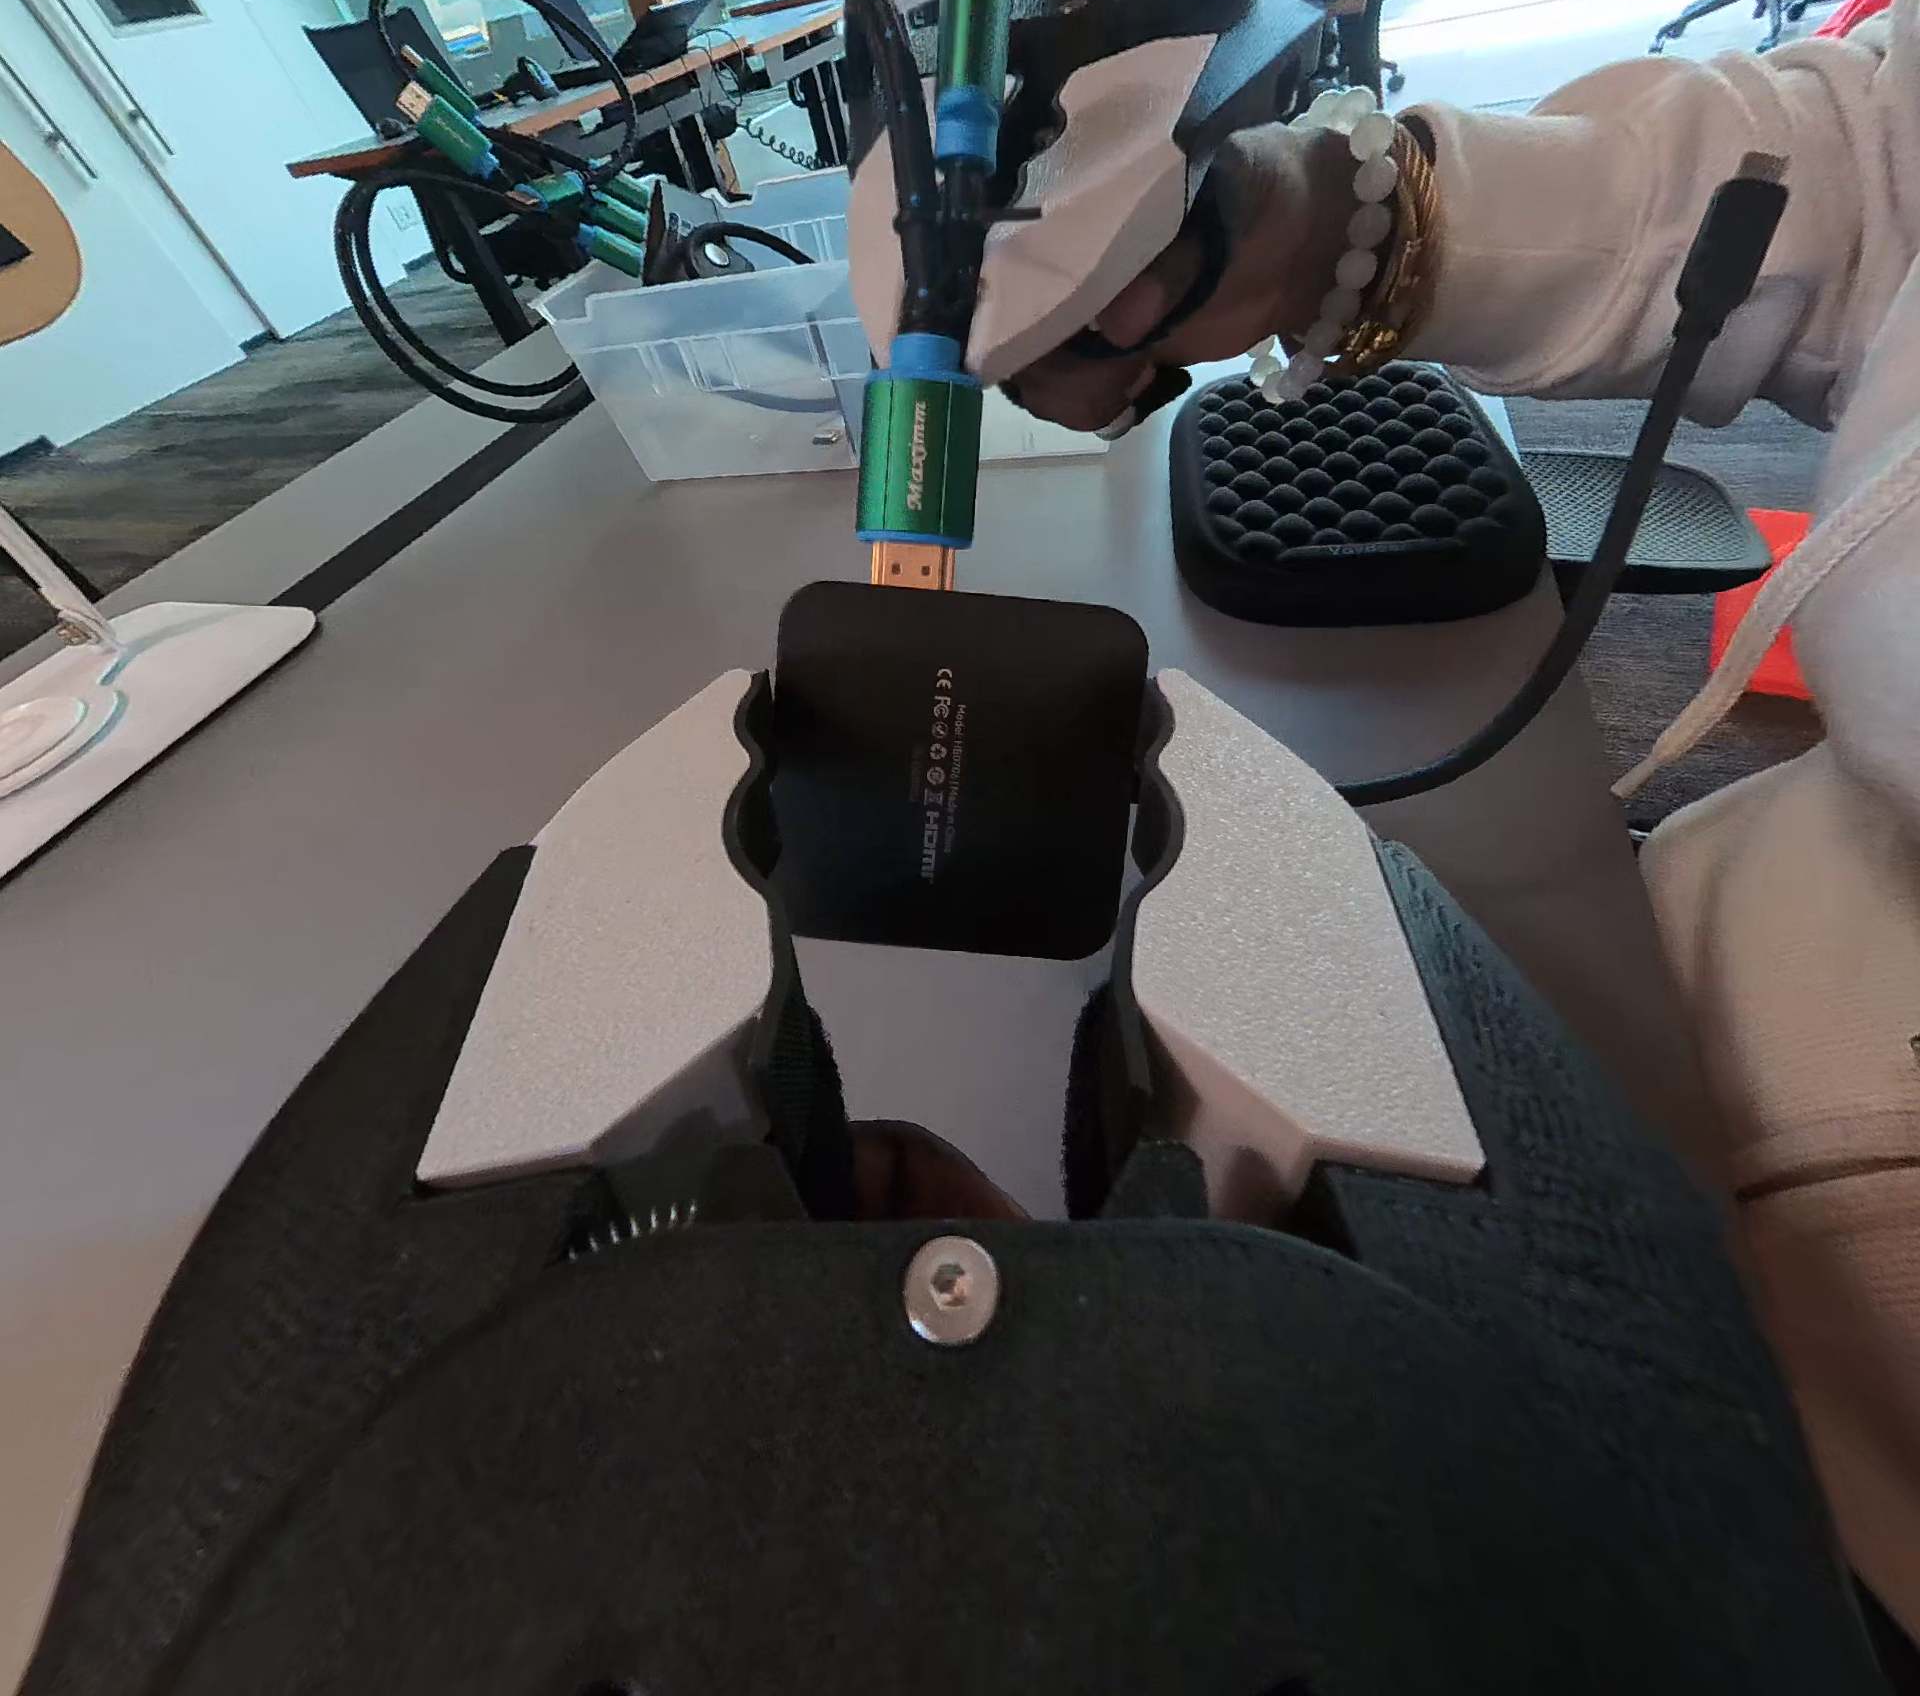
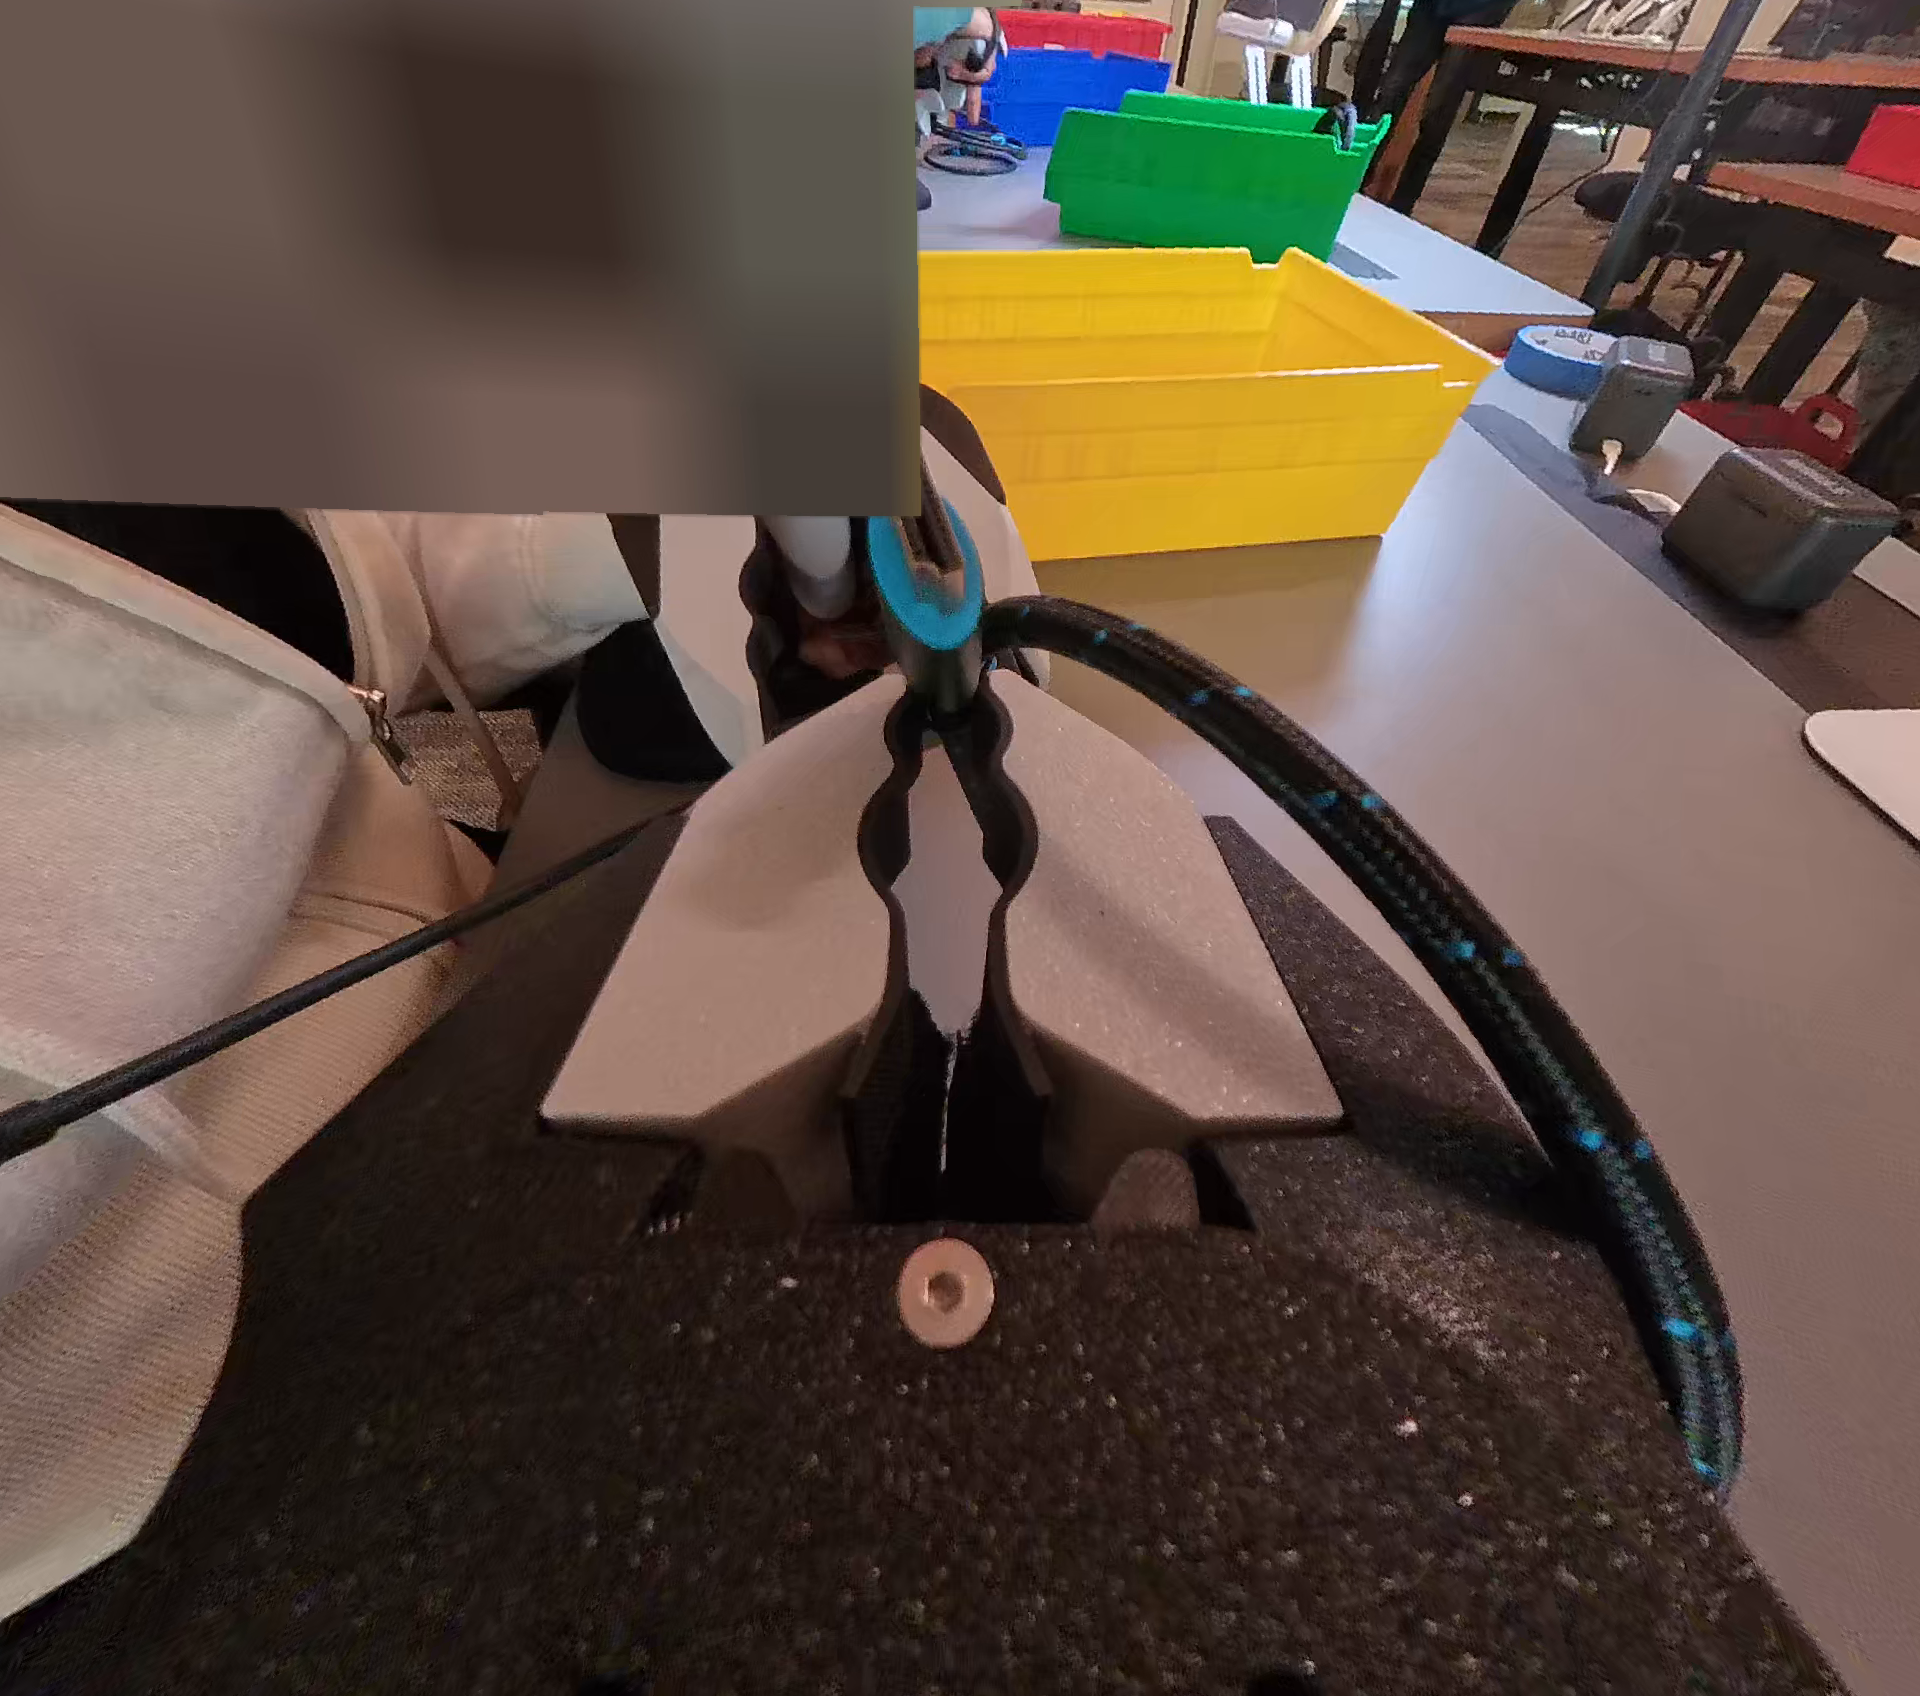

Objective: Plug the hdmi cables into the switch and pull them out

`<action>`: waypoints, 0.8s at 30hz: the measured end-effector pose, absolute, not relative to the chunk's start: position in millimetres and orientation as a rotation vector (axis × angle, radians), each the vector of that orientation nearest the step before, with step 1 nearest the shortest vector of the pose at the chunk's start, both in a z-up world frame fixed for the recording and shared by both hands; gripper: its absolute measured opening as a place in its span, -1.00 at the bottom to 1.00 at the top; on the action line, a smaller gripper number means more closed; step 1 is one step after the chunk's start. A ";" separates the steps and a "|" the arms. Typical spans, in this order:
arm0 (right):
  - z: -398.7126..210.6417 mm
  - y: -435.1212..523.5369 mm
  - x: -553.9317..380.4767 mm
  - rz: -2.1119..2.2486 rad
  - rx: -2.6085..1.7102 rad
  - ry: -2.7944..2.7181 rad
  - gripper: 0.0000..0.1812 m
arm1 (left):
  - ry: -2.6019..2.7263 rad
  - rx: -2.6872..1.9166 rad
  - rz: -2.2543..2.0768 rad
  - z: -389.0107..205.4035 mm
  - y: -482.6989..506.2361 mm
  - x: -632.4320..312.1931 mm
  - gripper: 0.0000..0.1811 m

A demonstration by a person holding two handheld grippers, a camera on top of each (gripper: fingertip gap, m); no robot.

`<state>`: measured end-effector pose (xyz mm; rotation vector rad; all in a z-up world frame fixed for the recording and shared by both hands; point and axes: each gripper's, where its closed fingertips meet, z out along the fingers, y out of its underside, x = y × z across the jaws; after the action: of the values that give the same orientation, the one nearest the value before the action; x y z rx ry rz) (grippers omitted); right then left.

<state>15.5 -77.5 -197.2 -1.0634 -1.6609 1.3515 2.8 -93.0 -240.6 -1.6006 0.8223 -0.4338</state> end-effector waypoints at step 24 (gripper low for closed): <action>-192.9 -82.2 19.3 1.549 -1.064 -1.539 -0.90 | 0.728 -1.446 -0.572 -219.5 -101.1 7.7 -0.29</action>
<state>19.3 -82.2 -192.9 -1.0645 -1.5394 1.5489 7.7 -101.1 -219.5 -1.4458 0.7284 -0.5723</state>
